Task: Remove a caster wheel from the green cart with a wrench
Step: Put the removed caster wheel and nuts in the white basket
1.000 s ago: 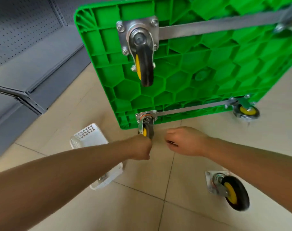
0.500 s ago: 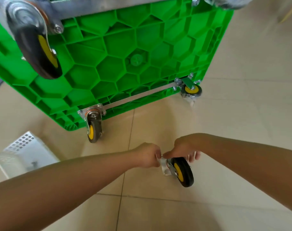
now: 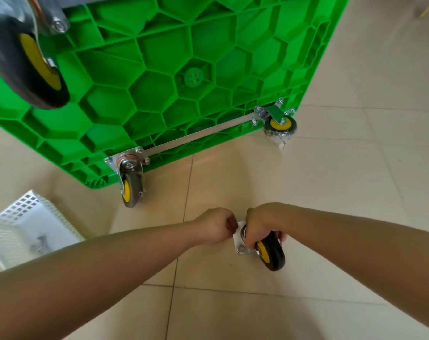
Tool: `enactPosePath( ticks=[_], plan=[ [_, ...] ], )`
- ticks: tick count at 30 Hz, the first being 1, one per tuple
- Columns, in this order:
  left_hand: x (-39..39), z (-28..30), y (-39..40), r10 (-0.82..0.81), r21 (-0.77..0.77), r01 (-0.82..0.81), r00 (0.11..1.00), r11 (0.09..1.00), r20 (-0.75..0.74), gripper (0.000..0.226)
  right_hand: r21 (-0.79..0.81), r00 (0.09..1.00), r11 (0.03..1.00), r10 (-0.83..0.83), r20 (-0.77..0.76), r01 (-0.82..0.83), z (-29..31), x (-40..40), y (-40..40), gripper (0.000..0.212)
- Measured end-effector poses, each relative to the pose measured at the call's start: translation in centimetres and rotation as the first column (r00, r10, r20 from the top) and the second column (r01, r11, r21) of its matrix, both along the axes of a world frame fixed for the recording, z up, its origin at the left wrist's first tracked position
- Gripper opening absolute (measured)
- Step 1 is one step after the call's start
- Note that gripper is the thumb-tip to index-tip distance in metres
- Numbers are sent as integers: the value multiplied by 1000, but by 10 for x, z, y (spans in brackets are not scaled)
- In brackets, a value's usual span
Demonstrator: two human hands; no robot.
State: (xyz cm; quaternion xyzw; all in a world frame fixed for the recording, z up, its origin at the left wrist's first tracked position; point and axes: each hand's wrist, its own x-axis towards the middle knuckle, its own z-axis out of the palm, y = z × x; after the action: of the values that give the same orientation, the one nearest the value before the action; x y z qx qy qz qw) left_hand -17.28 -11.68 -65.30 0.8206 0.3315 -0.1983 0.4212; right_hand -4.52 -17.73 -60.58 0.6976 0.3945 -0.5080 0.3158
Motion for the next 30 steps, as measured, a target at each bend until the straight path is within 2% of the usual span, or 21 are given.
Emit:
enactPosePath(
  ticks=[3,7,10,13,17,19,21,23,26,28,30],
  plan=[
    [-5,-1,2,41,27,-42,998,999,44,28,85,997,994,65,33,-67,9,2,5,57],
    [-12,9,14,101,136,-117,988,984,120,39,237,997,969,64,46,-73,30,5,18,64],
    [-22,20,28,175,137,-197,972,971,157,46,300,994,948,93,55,-105,42,-2,33,67],
    [-38,29,38,379,9,-387,906,922,188,49,349,997,934,75,24,-79,53,-13,48,66],
    [-78,41,48,638,-214,-602,740,769,212,27,401,994,913,104,-38,-80,68,-42,69,62],
    [-99,47,54,712,-262,-664,674,700,195,25,420,985,899,161,-55,-123,76,-61,78,60],
    [-123,51,63,731,-266,-682,655,681,192,28,435,974,885,217,-66,-167,84,-85,88,60],
    [-147,57,75,715,-242,-673,674,699,188,31,450,956,865,283,-73,-222,89,-110,99,59],
    [-191,75,97,700,-201,-671,690,714,184,28,463,920,844,369,-132,-272,97,-152,117,44],
    [-226,92,113,738,-232,-700,645,675,199,21,482,897,823,415,-150,-300,109,-180,132,32],
    [-258,104,127,789,-306,-728,574,614,216,20,514,892,799,434,-130,-313,123,-204,146,33]
  ],
)
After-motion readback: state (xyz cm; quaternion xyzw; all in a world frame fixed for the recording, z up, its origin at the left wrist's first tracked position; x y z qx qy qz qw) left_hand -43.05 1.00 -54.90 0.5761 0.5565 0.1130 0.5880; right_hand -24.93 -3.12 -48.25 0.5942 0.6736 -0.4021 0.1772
